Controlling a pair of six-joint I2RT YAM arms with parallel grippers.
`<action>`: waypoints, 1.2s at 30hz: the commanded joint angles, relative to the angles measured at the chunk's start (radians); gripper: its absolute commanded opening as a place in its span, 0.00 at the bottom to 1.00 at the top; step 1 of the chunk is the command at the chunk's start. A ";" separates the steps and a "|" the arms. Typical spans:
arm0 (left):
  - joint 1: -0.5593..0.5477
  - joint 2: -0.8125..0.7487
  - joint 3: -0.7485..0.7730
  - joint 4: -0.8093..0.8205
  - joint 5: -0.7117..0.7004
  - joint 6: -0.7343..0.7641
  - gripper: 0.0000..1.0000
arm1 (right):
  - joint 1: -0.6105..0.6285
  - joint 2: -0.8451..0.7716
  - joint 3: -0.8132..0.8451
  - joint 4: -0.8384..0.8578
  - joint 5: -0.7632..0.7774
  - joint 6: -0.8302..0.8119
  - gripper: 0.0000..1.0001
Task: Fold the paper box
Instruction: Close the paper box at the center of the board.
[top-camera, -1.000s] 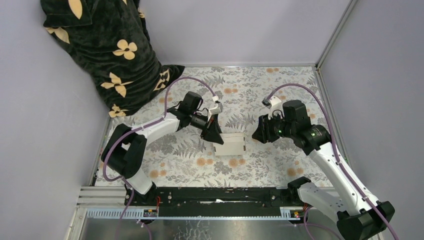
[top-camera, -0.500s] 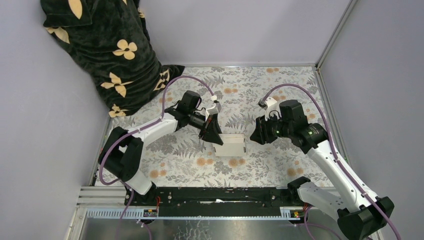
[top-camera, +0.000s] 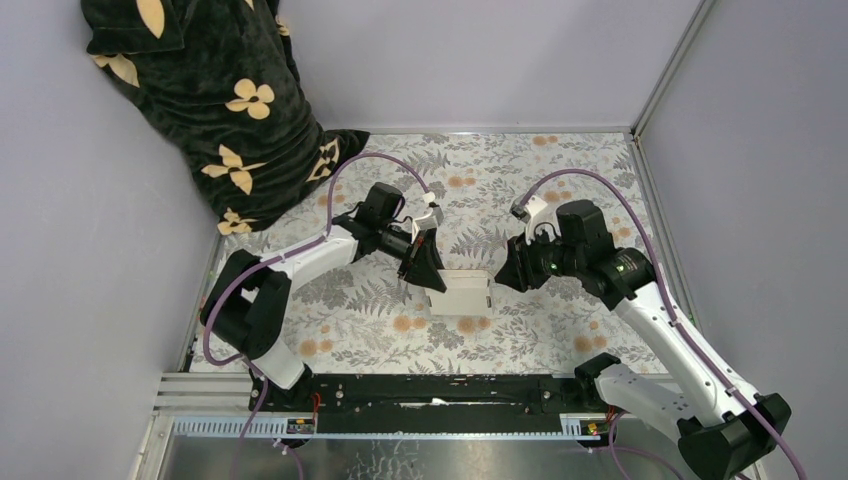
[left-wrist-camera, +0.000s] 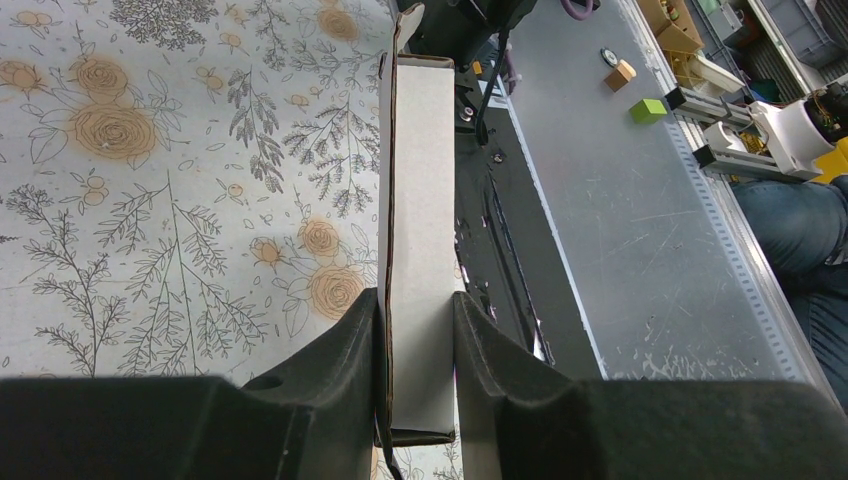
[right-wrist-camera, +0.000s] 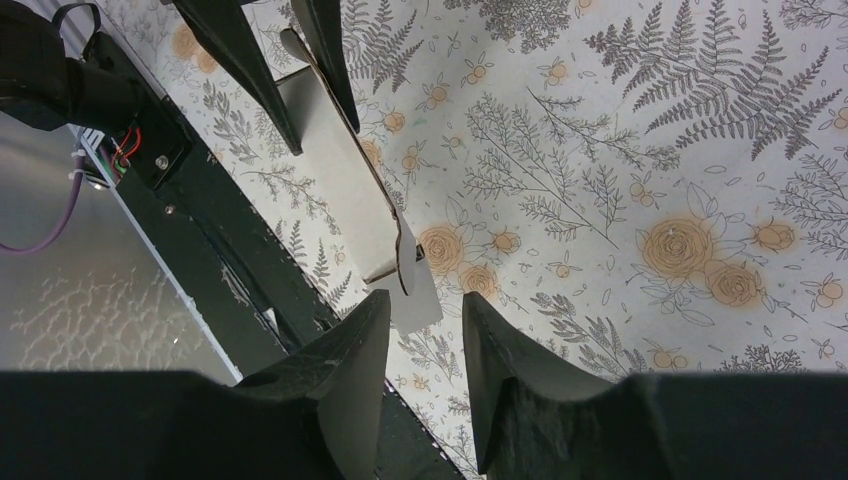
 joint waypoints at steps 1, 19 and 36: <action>0.005 0.012 0.025 0.001 0.037 0.024 0.34 | 0.014 -0.023 0.046 0.038 -0.031 -0.018 0.40; 0.003 0.025 0.033 0.001 0.051 0.028 0.34 | 0.059 0.020 0.084 0.040 0.003 -0.050 0.39; 0.003 0.030 0.036 0.000 0.064 0.033 0.34 | 0.120 0.070 0.102 0.016 0.114 -0.072 0.32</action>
